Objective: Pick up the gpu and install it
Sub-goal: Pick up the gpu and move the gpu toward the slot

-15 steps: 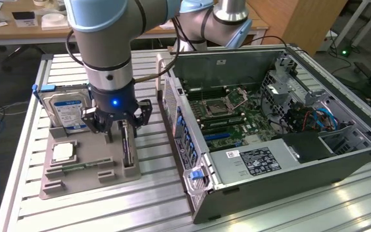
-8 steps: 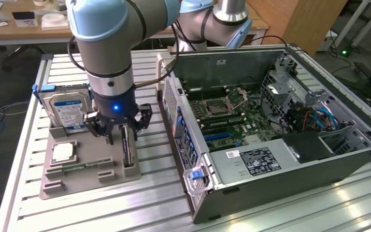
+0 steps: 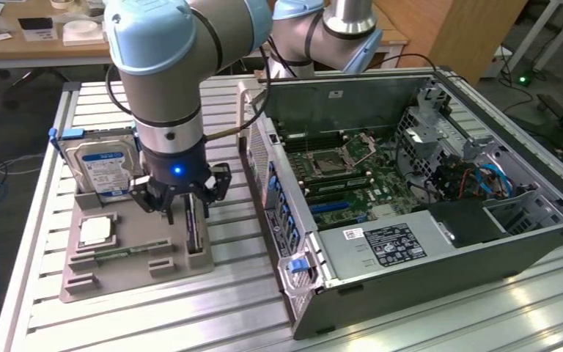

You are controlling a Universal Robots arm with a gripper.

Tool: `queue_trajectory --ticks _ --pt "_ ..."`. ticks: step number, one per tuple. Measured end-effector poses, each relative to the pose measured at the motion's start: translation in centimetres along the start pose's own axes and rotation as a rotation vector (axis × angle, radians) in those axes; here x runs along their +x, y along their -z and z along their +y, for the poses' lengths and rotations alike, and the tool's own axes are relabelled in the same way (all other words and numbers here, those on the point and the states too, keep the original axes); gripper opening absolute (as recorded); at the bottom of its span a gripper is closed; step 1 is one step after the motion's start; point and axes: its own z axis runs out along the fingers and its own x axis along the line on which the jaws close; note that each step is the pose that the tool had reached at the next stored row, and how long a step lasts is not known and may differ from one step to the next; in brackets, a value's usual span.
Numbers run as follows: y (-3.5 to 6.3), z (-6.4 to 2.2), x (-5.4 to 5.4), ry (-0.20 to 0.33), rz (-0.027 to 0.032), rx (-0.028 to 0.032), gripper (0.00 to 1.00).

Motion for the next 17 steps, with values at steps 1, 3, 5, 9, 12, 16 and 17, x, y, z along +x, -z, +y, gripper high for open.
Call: queue_trajectory --ticks 1,3,5,9,12,16,17 --pt "0.00 0.00 0.00 0.000 0.0000 0.0000 0.61" --pt "0.00 0.00 0.00 0.000 0.0000 0.0000 0.61" --pt "-0.01 0.01 -0.06 0.000 -0.0001 -0.0001 0.61" --pt "-0.14 0.01 -0.15 0.000 0.0000 0.0001 0.61" --pt "-0.22 0.01 -0.17 0.000 0.0001 0.0001 0.59" --pt "-0.24 0.01 -0.17 0.000 0.0000 0.0000 0.46" --pt "-0.24 0.01 -0.17 0.000 0.0000 0.0000 0.46"
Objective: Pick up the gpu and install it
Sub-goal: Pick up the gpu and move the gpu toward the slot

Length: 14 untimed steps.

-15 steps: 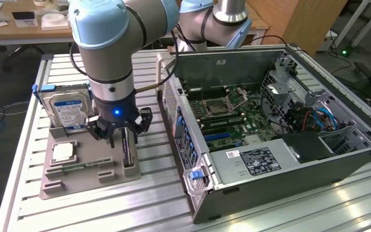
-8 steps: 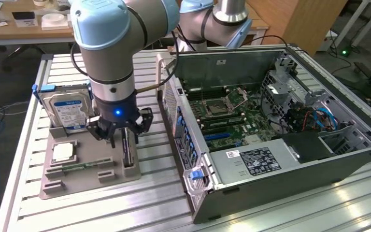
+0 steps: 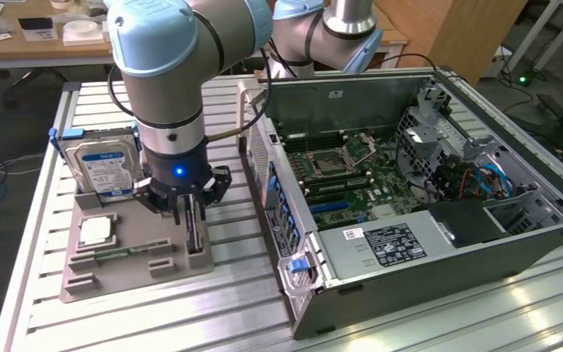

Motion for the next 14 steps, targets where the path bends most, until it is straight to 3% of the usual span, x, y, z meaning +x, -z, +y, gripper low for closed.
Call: queue_trajectory --ticks 3,4,8,9,14 --pt "0.00 0.00 0.00 0.000 0.0000 0.0000 0.45" --pt "0.00 0.00 0.00 0.000 0.0000 0.0000 0.38" --pt "0.00 0.00 0.00 0.000 -0.0001 0.0000 0.36" --pt "0.00 0.00 0.00 0.000 0.0000 0.0000 0.29" --pt "0.00 0.00 -0.01 0.000 0.0000 -0.0001 0.28"
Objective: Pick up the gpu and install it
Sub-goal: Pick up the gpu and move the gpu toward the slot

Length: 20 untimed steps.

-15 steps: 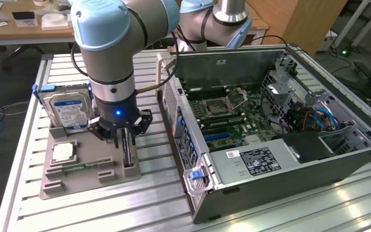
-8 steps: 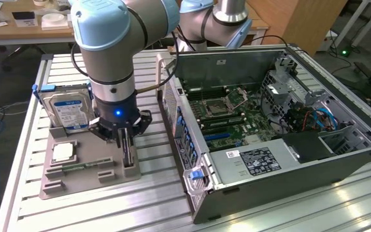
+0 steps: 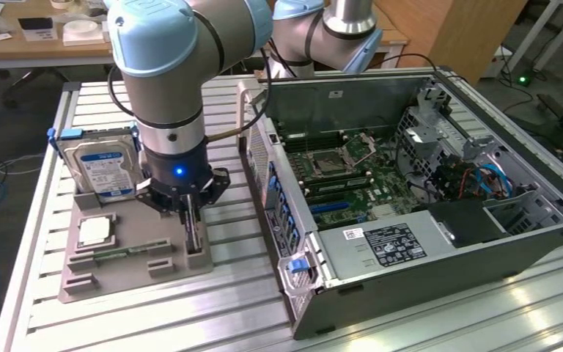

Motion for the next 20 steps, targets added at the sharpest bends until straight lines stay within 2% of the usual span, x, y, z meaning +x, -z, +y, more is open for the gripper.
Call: queue_trajectory --ticks 10,14,20 --pt "0.00 0.00 0.0 0.000 0.0000 0.0000 0.28" --pt "0.07 0.00 0.0 0.000 0.0001 -0.0068 0.28" --pt "1.58 0.05 0.0 0.000 0.0001 -0.0105 0.28"
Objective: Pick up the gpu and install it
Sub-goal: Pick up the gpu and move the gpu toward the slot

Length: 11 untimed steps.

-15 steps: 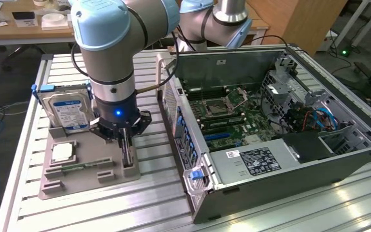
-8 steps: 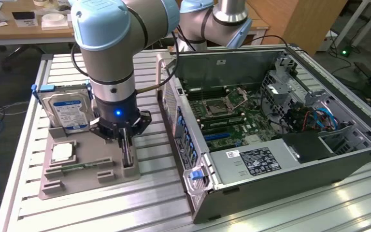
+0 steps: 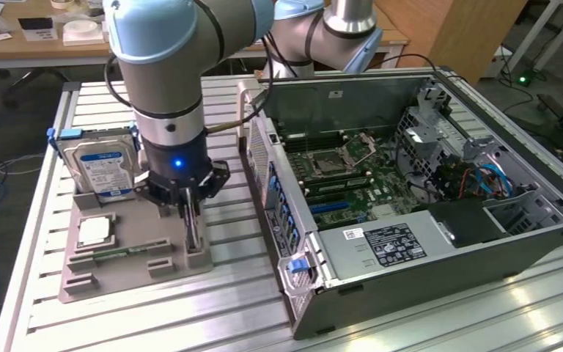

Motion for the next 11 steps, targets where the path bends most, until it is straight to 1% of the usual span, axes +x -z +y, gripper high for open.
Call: queue_trajectory --ticks 3,11 --pt "1.03 0.05 0.0 0.000 0.0000 -0.0009 0.28" --pt "4.42 0.20 -0.1 0.000 0.0000 -0.0023 0.28"
